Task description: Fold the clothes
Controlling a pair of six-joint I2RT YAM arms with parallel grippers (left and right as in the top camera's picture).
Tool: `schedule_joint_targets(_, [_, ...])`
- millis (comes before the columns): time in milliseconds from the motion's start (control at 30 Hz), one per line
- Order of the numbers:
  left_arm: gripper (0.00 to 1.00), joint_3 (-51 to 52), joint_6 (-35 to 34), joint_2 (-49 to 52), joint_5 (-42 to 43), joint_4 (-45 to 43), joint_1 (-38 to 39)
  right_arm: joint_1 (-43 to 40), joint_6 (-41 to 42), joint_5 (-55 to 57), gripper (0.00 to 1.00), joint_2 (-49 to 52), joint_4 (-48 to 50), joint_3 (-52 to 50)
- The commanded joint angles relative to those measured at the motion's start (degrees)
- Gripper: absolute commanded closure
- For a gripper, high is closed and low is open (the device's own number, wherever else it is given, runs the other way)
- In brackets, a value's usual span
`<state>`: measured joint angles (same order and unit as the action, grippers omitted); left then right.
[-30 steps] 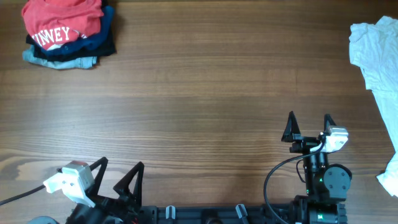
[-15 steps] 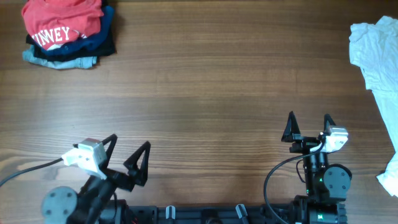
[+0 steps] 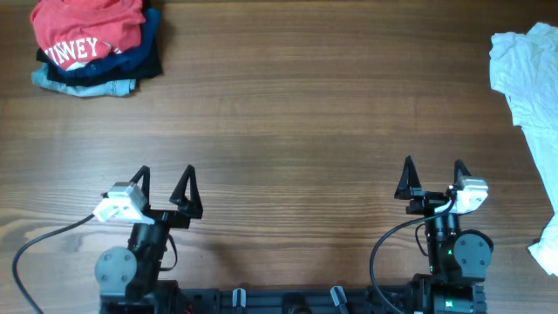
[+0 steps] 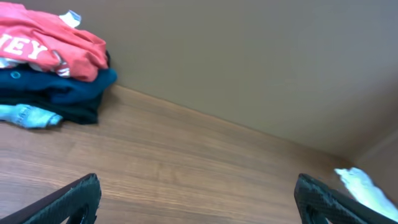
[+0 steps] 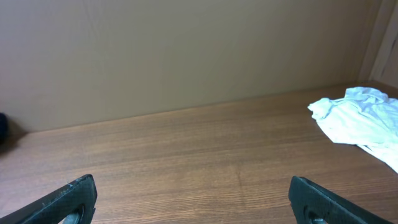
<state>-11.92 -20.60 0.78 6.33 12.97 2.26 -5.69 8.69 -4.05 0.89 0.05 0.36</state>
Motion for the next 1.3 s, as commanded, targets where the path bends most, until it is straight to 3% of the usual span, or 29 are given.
schedule_joint_targets(0, [0.0, 3.5, 2.2, -0.6, -3.5, -2.3, 0.4, -0.1, -0.8, -0.9, 0.0, -0.6, 0.2, -0.1])
schedule_joint_targets(133, [0.0, 5.4, 2.4, -0.6, -4.5, -3.1, 0.4, -0.1, -0.8, -0.9, 0.0, -0.6, 0.2, -0.1])
schedule_joint_targets(233, [0.0, 9.0, 3.7, -0.6, -4.5, -10.1, 0.4, -0.1, -0.8, -0.9, 0.0, -0.6, 0.2, -0.1])
schedule_joint_targets(433, [0.0, 11.6, 5.7, -0.6, -4.3, -15.8, 0.4, -0.1, -0.8, -0.9, 0.0, -0.6, 0.2, -0.1])
schedule_joint_targets(600, [0.0, 11.6, 7.0, -0.6, -4.3, -14.4, 0.6, -0.1, -0.8, -0.9, 0.01, -0.6, 0.2, -0.1])
schedule_joint_targets(700, [0.0, 11.6, 7.0, -0.6, -4.2, -8.6, 0.6, -0.1, -0.8, -0.9, 0.0, -0.6, 0.2, -0.1])
schedule_joint_targets(1267, [0.0, 11.6, 8.0, -0.5, -4.3, -8.6, 0.5, -0.1, -0.8, -0.9, 0.0, -0.6, 0.2, -0.1])
